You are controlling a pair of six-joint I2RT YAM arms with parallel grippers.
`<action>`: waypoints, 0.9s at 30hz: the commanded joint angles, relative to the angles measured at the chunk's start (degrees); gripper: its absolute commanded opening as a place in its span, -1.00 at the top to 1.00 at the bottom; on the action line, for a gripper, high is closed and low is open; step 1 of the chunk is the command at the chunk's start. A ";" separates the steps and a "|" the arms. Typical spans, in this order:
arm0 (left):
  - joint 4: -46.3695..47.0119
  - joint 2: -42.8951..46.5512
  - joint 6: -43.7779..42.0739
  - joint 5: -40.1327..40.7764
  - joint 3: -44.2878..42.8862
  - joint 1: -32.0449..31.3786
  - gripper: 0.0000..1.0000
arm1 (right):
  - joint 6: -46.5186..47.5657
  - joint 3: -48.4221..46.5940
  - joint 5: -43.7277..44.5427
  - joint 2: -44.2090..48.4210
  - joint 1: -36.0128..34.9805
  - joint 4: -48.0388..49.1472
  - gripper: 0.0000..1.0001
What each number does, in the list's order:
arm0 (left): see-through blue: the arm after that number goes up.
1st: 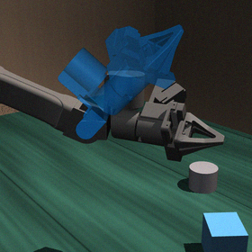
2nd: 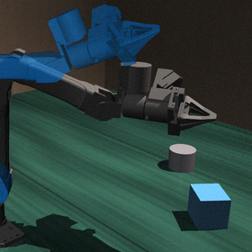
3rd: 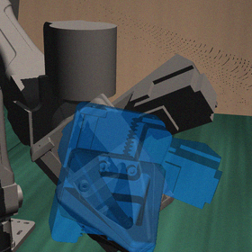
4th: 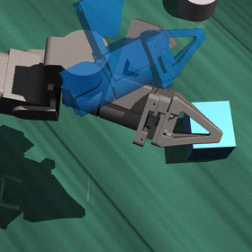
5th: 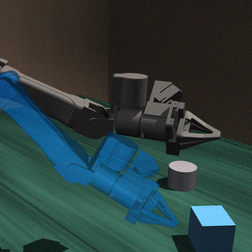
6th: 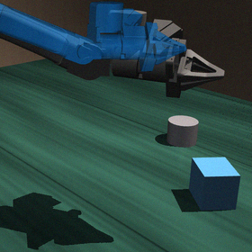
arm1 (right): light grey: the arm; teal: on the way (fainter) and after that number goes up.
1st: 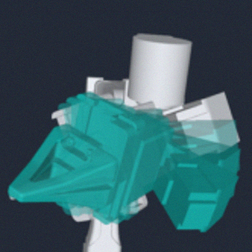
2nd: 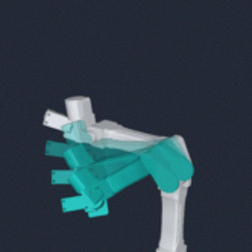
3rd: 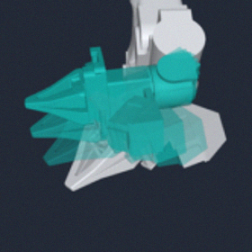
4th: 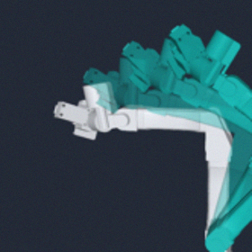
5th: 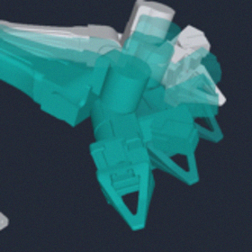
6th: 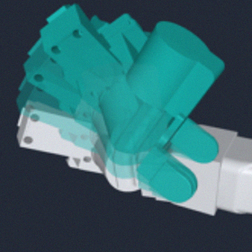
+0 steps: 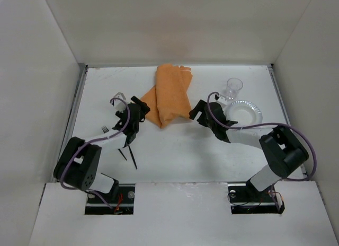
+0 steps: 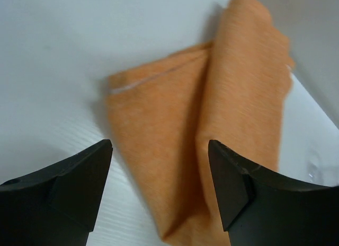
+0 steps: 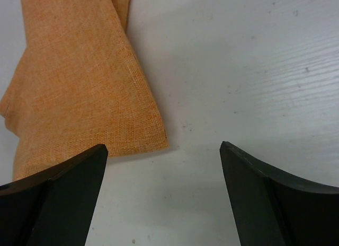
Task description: Set the dinner table for one person
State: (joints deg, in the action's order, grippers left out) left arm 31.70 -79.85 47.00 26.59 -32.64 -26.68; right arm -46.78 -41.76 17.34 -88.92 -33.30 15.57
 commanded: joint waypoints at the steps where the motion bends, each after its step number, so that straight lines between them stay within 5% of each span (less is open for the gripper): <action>1: -1.39 -3.89 3.44 -5.21 -1.63 5.26 -0.41 | -5.06 -2.98 -2.14 -2.56 -1.02 3.59 -0.86; 12: 4.60 -21.39 4.15 -13.84 -8.57 10.81 -0.25 | -9.90 -6.23 -3.81 -9.60 -0.85 6.13 -0.70; 16: 4.60 -23.85 4.41 -13.76 -9.98 10.99 0.11 | -11.92 -7.72 -5.82 -11.97 -0.58 7.54 -0.39; 22: 6.69 -21.76 4.59 -13.23 -8.06 11.95 0.69 | -13.69 -8.34 -7.68 -11.54 1.00 12.99 0.55; 27: 9.78 -13.32 3.01 -9.02 -3.14 12.22 0.80 | -5.71 -5.89 -0.49 -0.58 2.14 9.58 0.74</action>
State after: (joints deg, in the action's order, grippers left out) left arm 38.98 -99.42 51.24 13.80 -38.15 -15.27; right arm -57.08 -47.75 11.64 -98.00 -31.77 22.13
